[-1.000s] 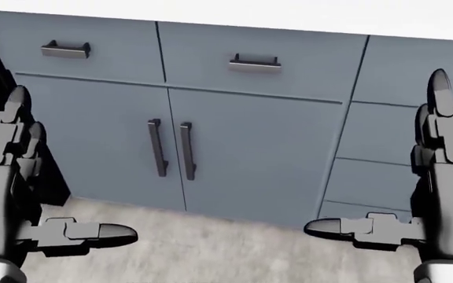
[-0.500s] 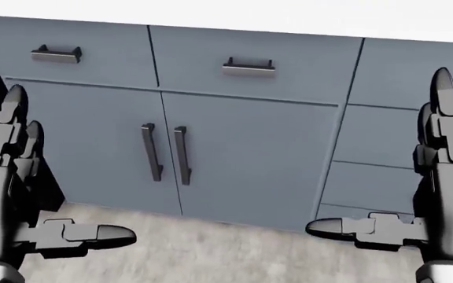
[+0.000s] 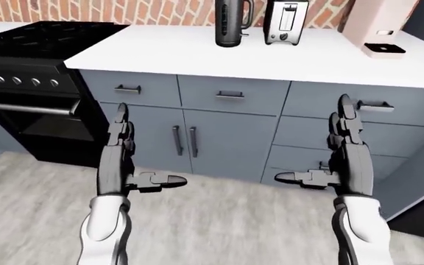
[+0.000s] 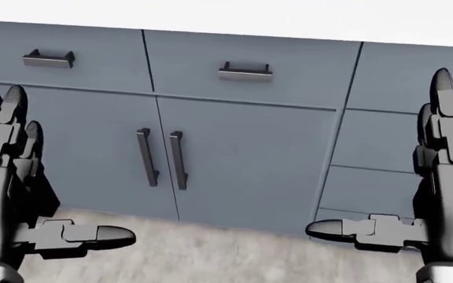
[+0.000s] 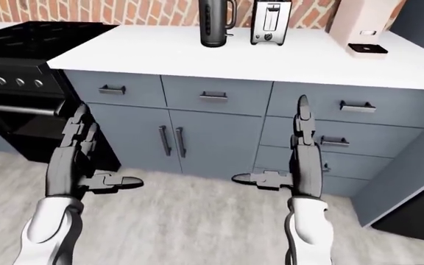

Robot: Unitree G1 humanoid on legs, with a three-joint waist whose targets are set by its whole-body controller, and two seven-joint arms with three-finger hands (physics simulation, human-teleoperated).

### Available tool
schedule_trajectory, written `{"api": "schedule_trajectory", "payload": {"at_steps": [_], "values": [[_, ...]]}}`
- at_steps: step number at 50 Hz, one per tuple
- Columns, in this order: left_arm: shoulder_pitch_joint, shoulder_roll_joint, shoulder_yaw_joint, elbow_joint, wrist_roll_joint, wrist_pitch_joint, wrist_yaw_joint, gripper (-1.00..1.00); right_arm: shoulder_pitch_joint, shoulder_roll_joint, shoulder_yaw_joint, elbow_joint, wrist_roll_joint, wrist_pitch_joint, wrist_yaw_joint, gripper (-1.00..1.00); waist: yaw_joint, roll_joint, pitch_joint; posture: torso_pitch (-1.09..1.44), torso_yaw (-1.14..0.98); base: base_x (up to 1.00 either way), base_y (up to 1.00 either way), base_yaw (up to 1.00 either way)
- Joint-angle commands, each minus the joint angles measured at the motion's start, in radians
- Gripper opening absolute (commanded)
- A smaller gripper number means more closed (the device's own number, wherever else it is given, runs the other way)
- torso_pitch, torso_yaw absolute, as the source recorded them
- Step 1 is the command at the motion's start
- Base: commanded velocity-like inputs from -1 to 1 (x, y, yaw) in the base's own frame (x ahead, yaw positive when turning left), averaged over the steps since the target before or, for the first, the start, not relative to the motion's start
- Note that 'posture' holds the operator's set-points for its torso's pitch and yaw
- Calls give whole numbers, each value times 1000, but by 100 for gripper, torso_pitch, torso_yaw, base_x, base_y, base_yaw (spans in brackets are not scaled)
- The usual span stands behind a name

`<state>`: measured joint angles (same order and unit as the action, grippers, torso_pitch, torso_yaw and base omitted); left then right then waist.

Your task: Press down the lever to turn on the electric kettle.

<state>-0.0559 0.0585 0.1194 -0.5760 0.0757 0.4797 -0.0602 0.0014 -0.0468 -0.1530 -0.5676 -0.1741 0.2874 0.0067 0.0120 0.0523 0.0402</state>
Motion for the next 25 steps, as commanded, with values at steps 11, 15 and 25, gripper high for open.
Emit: {"api": "schedule_trajectory", "payload": {"at_steps": [11,15,25], "values": [[-23,1,-9,-44,-2,-26,-1,100,-20,-11,-18,-51,2,-29,-7,100,-13,-94,-21,0,0,8,0,0],[-23,1,-10,-42,-1,-27,-1,100,-19,-11,-18,-50,3,-30,-8,100,-11,-91,-22,0,0,8,0,0],[-30,3,-7,-37,-2,-26,-3,100,-21,-12,-19,-41,7,-36,-8,100,-10,13,-13,0,0,9,0,0]]}}
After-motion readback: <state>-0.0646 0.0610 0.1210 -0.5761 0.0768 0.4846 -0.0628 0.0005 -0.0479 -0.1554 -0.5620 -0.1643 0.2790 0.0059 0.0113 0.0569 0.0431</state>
